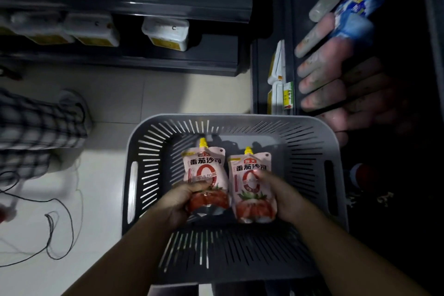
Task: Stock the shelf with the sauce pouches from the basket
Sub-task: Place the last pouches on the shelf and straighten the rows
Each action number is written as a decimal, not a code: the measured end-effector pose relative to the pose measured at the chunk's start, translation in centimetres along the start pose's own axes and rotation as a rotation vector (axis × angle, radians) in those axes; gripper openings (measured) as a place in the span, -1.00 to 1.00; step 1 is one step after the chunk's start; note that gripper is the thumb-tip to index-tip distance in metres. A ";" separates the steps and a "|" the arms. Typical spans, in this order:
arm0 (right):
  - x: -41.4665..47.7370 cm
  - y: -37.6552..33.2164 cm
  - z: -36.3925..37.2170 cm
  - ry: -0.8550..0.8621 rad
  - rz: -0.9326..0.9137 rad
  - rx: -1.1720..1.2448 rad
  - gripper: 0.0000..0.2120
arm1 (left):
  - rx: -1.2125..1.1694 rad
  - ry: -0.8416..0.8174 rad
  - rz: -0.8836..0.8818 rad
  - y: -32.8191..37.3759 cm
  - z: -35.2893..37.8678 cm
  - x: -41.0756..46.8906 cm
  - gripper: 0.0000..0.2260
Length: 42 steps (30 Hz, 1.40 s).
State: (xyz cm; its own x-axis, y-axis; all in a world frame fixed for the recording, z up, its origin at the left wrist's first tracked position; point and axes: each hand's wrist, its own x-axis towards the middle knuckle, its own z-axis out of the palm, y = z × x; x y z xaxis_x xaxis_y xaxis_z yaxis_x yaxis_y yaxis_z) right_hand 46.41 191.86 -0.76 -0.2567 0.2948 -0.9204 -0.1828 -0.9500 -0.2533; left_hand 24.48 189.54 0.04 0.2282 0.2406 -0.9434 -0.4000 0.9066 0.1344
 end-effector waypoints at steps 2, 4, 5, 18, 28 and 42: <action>-0.8 0.1 0.6 0.020 0.009 -0.116 -0.44 | 0.010 -0.022 0.011 -0.2 0.4 -1.1 -0.80; -1.9 -0.2 1.3 0.030 -0.047 -0.186 -0.73 | 0.048 -0.040 0.044 -0.2 0.8 -2.5 -0.73; -2.7 -0.5 1.6 0.029 -0.069 -0.201 -0.84 | 0.067 -0.045 0.060 -0.2 1.0 -3.4 -0.71; -15.5 -5.9 6.7 -0.035 -0.359 -0.159 -0.84 | 0.148 -0.130 0.450 3.8 5.0 -16.9 -0.82; -28.0 -8.0 12.6 0.033 -0.737 0.054 -0.72 | 0.456 -0.313 0.705 9.9 8.3 -28.7 -0.74; -45.4 0.5 15.1 0.246 -1.237 0.182 -0.67 | 0.658 -0.653 0.917 6.3 15.6 -42.2 -0.84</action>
State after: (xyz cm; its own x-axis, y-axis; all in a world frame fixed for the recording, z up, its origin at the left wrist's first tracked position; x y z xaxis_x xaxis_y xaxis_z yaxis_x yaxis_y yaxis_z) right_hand 43.67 179.54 45.35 0.3562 0.9244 -0.1366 -0.3055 -0.0230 -0.9519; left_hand 26.19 190.52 45.49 0.5665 0.8131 -0.1339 -0.1746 0.2772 0.9448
